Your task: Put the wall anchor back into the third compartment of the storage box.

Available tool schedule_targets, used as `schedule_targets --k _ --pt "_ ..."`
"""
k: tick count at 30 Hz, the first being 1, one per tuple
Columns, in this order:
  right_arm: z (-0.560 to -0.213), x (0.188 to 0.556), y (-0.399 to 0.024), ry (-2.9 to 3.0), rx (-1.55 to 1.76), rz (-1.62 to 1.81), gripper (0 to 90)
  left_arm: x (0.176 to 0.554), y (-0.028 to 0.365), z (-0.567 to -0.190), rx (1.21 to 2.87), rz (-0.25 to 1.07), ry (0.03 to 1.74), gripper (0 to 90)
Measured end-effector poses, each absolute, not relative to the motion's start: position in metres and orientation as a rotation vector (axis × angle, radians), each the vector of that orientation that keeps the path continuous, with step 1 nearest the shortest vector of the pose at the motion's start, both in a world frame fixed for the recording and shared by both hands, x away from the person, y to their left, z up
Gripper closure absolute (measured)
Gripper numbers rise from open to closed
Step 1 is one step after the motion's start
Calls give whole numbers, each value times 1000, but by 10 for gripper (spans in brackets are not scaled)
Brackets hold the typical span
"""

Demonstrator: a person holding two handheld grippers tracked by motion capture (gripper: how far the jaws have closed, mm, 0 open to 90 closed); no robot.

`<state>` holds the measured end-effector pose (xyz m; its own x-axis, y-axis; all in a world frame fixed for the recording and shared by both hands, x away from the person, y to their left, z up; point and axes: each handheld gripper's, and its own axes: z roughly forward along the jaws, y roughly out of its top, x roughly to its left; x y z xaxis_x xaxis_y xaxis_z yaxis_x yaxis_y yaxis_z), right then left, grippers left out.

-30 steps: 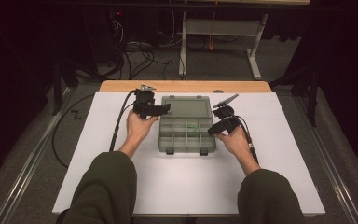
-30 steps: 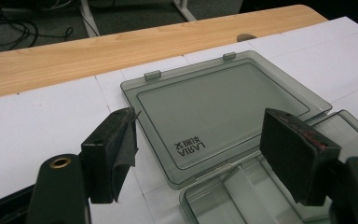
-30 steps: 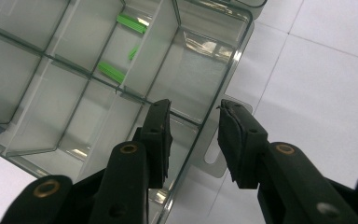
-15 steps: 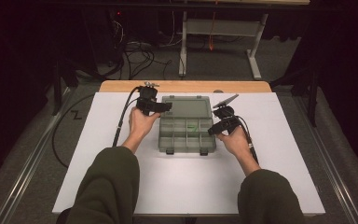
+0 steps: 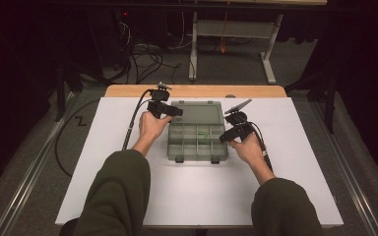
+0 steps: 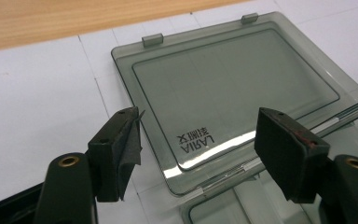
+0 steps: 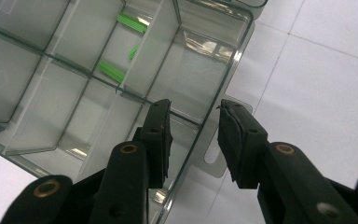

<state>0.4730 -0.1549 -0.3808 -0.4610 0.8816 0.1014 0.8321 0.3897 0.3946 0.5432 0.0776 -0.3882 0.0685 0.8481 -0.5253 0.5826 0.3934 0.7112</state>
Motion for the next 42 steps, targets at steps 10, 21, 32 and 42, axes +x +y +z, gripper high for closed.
schedule_targets --k 10,21,32,42 --pt "-381 473 -155 2516 1550 598 660 560 71 -398 1343 267 1711 310" --pt "-381 473 -154 2516 1555 592 660 569 75 -412 1346 248 1790 318" --pt "-381 473 -155 2517 1555 593 660 573 76 -423 1337 189 1833 321" --pt "-381 473 -154 2516 1553 593 661 576 73 -425 1297 134 1850 296"
